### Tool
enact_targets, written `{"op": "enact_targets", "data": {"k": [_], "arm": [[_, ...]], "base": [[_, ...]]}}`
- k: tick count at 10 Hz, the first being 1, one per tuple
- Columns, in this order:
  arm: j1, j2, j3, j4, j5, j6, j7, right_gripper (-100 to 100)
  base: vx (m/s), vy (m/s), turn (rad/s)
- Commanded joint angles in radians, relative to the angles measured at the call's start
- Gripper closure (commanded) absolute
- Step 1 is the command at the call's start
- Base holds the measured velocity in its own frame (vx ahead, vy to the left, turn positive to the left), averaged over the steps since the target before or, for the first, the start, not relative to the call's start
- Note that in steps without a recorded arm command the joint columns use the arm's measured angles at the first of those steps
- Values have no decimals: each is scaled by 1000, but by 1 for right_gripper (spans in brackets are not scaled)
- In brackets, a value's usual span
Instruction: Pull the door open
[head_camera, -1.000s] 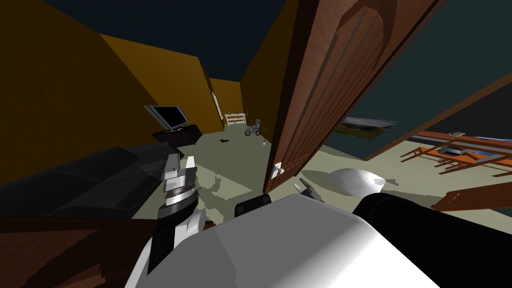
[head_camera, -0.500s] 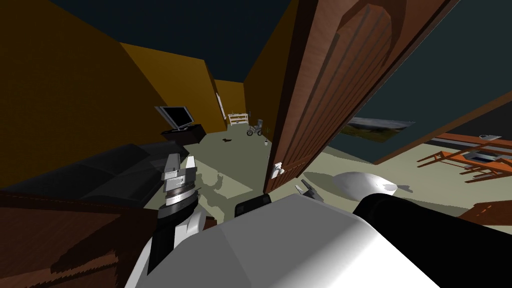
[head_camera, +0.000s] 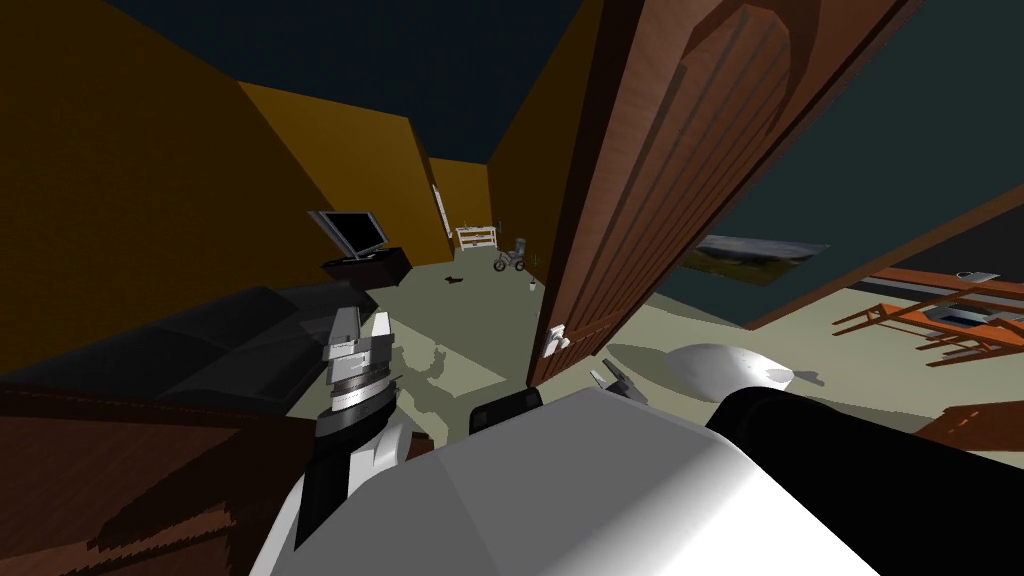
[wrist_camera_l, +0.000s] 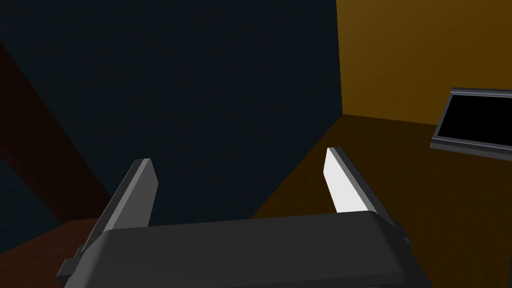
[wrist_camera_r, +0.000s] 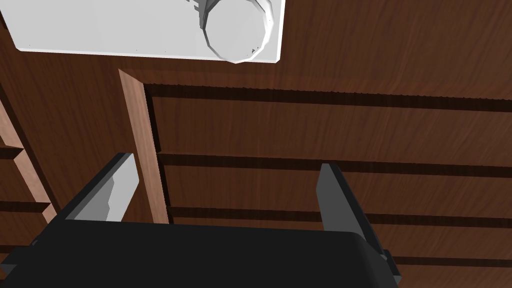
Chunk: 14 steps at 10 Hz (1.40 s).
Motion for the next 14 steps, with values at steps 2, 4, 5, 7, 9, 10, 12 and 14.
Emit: {"op": "enact_targets", "data": {"k": [2,4,5,7,9,10,12,14], "arm": [[0,0,0,0,0,0,0,-100],[0,0,0,0,0,0,0,-100],[2,3,0,-5,-1,5,2,-100],[3,5,-1,-9,-1,8,3,-100],[3,5,-1,-9,-1,8,3,-100],[3,5,-1,-9,-1,8,3,-100],[3,5,-1,-9,-1,8,3,-100],[3,5,-1,-9,-1,8,3,-100]], "base": [[1,2,-6],[1,2,-5],[-26,-26,102],[-7,-5,33],[1,1,-3],[-6,-7,23],[-1,-2,6],[1,2,-7]]}}
